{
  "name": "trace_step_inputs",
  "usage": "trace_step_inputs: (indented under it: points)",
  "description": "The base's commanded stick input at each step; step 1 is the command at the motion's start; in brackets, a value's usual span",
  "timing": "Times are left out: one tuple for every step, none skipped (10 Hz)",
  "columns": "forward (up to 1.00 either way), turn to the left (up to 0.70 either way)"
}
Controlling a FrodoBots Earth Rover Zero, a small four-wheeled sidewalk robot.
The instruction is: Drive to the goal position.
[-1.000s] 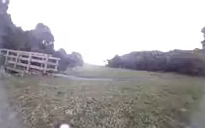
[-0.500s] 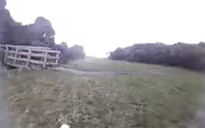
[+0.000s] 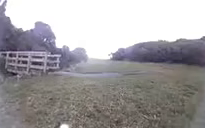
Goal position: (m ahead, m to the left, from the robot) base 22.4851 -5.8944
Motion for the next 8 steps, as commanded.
trace_step_inputs:
  points:
    - [0.7, 0.0]
    - [0.7, 0.0]
    - [0.7, 0.0]
    - [0.7, 0.0]
    - [0.7, 0.0]
    - [0.7, 0.0]
    - [0.7, 0.0]
    - [0.7, 0.0]
